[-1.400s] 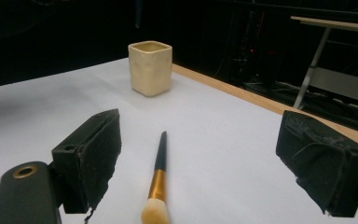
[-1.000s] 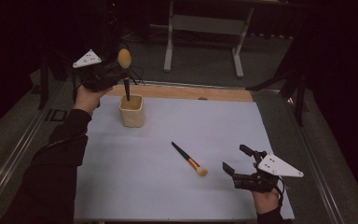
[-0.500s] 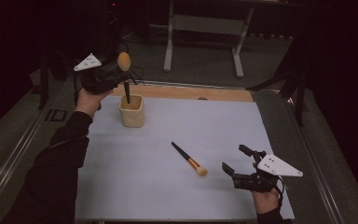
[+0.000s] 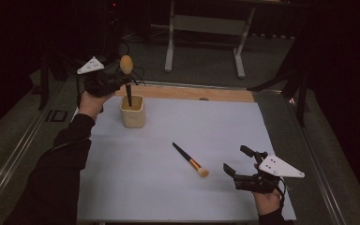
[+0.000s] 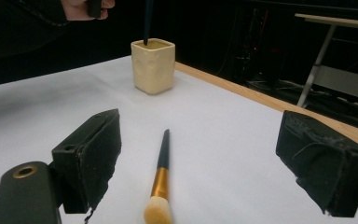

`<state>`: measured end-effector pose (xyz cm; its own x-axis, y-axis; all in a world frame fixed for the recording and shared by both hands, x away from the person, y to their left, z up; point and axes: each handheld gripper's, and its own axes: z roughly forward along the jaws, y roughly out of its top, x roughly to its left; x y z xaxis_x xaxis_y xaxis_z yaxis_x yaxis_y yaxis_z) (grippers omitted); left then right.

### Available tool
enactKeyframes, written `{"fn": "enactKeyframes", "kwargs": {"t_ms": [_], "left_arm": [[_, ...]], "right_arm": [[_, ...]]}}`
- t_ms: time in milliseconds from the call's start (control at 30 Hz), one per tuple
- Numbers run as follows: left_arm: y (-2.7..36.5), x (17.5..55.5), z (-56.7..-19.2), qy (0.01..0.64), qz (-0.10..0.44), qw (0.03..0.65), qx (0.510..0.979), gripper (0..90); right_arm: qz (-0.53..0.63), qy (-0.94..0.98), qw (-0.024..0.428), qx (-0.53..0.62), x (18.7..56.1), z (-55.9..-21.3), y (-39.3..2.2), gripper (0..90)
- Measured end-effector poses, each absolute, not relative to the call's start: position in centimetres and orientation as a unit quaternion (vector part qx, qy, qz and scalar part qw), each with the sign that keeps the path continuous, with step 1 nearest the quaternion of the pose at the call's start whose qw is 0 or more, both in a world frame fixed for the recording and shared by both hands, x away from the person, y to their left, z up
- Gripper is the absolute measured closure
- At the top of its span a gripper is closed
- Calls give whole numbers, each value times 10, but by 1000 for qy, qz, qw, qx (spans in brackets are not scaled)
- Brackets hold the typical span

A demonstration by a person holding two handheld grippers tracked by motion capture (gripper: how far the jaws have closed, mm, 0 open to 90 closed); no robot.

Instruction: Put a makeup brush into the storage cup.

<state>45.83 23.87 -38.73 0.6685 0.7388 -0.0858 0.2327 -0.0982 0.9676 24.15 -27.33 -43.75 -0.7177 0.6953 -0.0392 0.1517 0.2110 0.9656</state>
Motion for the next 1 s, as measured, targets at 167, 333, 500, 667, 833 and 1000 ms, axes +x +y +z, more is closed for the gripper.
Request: {"fn": "enactKeyframes", "kwargs": {"t_ms": [167,333,500,667,833,1000], "left_arm": [[241,459,-395,349,218,582,702,629],[240,459,-399,353,217,578,702,628],[242,459,-401,358,220,579,699,628],[243,459,-408,369,219,576,696,625],[244,459,-412,369,215,573,700,620],[242,458,-408,374,214,573,697,469]], "right_arm": [[559,740,242,286,242,-438,-273,137],[558,740,242,286,242,-438,-273,137],[558,740,242,286,241,-438,-273,137],[558,740,242,286,241,-438,-273,137],[558,740,241,287,242,-438,-272,137],[557,741,241,287,242,-438,-272,137]]}}
